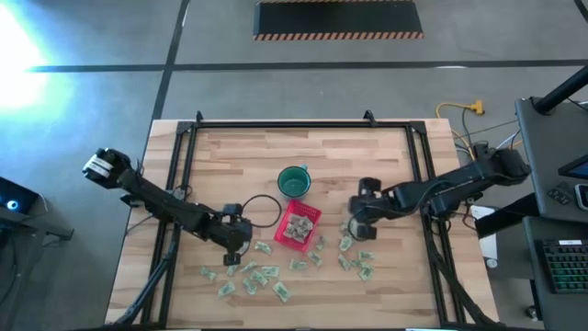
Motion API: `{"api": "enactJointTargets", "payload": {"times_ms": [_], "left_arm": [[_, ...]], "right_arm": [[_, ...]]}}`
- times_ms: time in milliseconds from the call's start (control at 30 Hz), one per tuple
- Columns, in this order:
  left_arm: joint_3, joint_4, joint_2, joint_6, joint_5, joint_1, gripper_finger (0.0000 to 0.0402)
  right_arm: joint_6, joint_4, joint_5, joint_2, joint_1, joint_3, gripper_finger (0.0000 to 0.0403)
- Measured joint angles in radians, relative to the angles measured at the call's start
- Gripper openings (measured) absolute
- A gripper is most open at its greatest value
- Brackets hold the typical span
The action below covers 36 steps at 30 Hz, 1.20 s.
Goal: Pick and place items into bin
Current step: Put the light green stevia packet into the red bin
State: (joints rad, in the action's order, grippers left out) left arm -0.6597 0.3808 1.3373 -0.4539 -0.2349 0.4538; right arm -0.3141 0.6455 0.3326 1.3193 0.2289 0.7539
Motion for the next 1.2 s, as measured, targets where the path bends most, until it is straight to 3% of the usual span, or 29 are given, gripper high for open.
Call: {"api": "enactJointTargets", "payload": {"times_ms": [200,467,600,800,1200], "left_arm": [[-0.026,-0.006,0.0,0.097,-0.137,0.0,0.0],[-0.028,-0.315,0.001,0.405,-0.245,-0.002,0.0],[-0.025,-0.465,0.002,0.51,-0.249,-0.01,0.0],[-0.022,-0.586,0.067,0.527,-0.25,-0.06,0.0],[-0.083,-0.62,0.224,0.591,-0.23,-0.114,0.0]], "right_arm": [[-0.049,-0.001,0.011,-0.081,0.042,-0.053,0.0057],[-0.106,-0.058,0.011,-0.148,0.062,-0.126,0.0057],[-0.106,-0.095,0.01,-0.149,0.062,-0.163,0.0057],[-0.106,-0.143,0.003,-0.148,0.062,-0.205,0.0057],[-0.012,-0.32,-0.055,-0.148,0.062,-0.243,0.0056]]}}
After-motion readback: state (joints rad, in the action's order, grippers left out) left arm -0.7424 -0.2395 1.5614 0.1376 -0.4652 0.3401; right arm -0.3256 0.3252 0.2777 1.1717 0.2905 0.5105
